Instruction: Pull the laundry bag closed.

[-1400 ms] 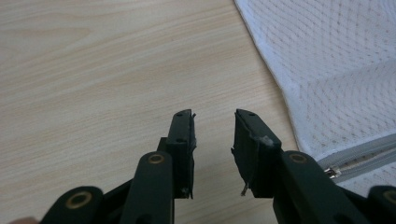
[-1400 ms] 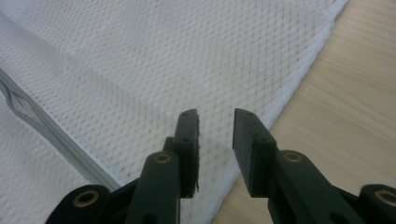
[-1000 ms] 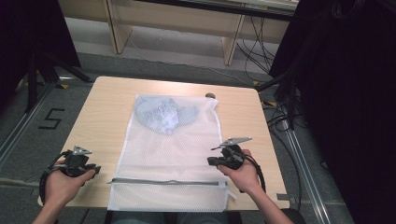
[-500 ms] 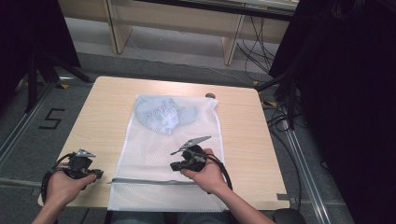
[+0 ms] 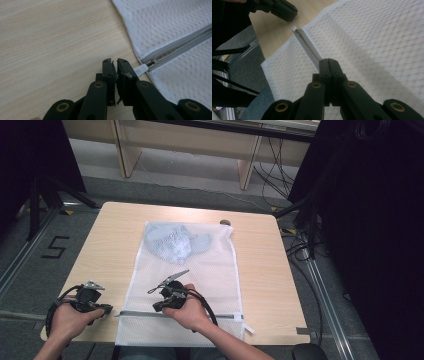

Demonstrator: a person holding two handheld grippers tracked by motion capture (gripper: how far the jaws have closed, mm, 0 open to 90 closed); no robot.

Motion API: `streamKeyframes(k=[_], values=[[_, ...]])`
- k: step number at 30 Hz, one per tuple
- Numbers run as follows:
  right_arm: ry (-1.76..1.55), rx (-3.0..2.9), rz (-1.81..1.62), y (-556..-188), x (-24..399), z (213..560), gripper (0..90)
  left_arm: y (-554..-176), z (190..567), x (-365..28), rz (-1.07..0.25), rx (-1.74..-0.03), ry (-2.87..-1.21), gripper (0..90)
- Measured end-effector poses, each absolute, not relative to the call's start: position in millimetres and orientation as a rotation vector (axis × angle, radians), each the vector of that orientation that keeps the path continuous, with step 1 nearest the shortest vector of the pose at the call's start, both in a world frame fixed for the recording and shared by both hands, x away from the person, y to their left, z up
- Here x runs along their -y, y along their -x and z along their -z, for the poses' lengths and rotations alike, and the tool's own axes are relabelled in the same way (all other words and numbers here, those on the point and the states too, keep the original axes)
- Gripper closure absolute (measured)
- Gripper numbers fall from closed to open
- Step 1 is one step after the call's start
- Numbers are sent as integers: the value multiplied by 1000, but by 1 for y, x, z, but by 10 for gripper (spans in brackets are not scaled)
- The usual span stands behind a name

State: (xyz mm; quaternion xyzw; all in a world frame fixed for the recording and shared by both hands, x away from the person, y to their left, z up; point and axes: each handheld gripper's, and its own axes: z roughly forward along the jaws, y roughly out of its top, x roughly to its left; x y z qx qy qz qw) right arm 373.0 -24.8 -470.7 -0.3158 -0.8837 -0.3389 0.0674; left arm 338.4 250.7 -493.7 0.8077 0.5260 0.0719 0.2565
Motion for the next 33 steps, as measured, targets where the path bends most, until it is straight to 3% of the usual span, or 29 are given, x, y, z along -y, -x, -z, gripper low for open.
streamKeyframes(k=[33], values=[[931, 2740, 931, -376, -15, 500, 900, -340, 495, -252, -112, -1399, -2208, 844]])
